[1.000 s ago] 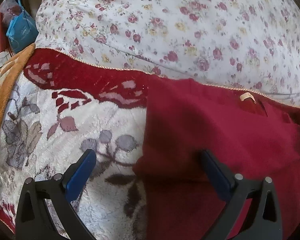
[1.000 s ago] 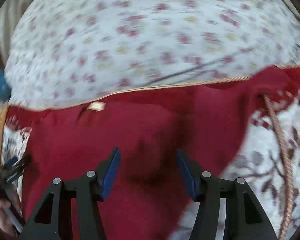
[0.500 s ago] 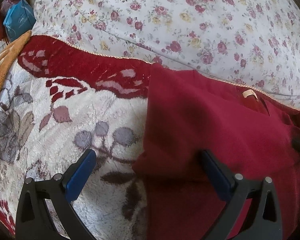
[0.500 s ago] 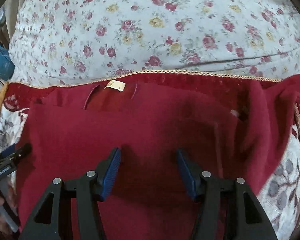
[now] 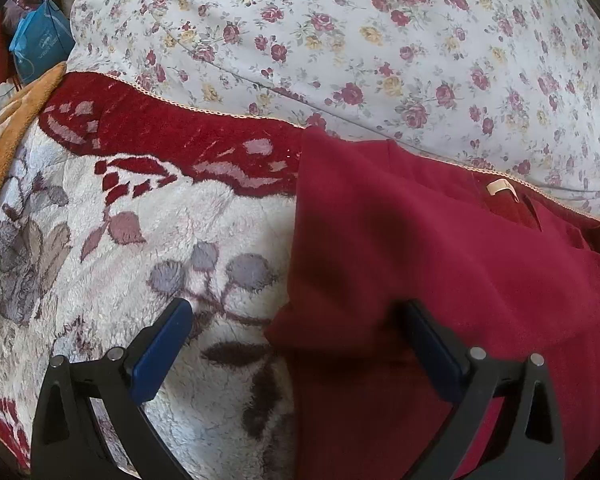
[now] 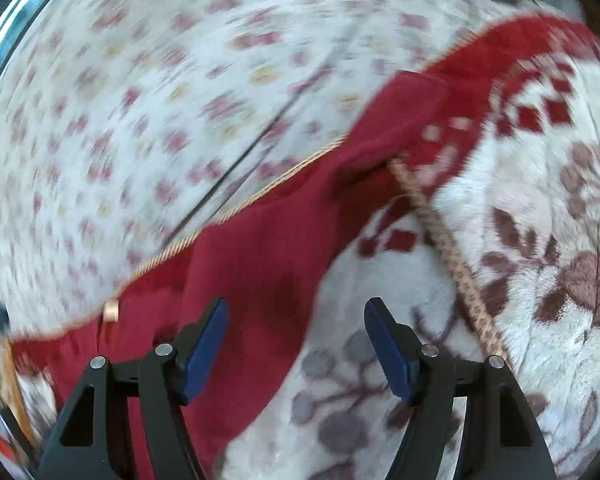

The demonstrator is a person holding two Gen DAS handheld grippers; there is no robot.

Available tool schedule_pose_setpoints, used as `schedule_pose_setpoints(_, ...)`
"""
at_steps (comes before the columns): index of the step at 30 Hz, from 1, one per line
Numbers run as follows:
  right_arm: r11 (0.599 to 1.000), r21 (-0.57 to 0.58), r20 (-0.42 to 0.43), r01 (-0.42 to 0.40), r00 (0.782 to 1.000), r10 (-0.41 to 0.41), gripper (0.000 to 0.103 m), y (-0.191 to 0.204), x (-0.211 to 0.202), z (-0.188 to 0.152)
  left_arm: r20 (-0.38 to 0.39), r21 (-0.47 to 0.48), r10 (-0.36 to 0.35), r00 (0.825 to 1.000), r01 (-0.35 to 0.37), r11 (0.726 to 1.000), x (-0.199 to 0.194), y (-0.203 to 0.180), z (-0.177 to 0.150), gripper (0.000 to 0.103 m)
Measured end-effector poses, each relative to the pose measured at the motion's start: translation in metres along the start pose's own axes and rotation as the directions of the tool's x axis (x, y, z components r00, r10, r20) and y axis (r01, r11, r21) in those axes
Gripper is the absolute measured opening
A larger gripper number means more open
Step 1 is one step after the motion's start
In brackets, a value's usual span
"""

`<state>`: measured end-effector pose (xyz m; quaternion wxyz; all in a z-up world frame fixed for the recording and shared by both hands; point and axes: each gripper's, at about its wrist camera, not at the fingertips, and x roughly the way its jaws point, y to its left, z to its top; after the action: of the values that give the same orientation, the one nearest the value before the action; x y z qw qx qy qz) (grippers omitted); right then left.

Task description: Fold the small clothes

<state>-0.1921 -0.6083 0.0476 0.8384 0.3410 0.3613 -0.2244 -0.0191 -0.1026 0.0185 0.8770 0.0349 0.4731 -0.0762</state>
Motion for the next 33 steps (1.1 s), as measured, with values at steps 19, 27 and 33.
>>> schedule_pose_setpoints(19,0.979,0.078,0.042,0.189,0.980,-0.193,0.009,-0.034,0.055,0.104,-0.017,-0.007,-0.015,1.000,0.015,1.000,0.005,0.000,0.003,0.103)
schedule_pose_setpoints(27,0.986,-0.152,0.198,0.068,0.979,-0.037,0.009,0.027,-0.066,0.099,0.048,-0.059,-0.036,0.998,0.038,0.998,-0.021,0.014,0.011,0.103)
schedule_pose_setpoints(33,0.909,-0.406,0.113,-0.091,0.982,0.149,0.009,0.133,-0.093,0.031,0.083,-0.119,-0.058,0.995,0.067,0.991,-0.033,0.029,0.016,0.103)
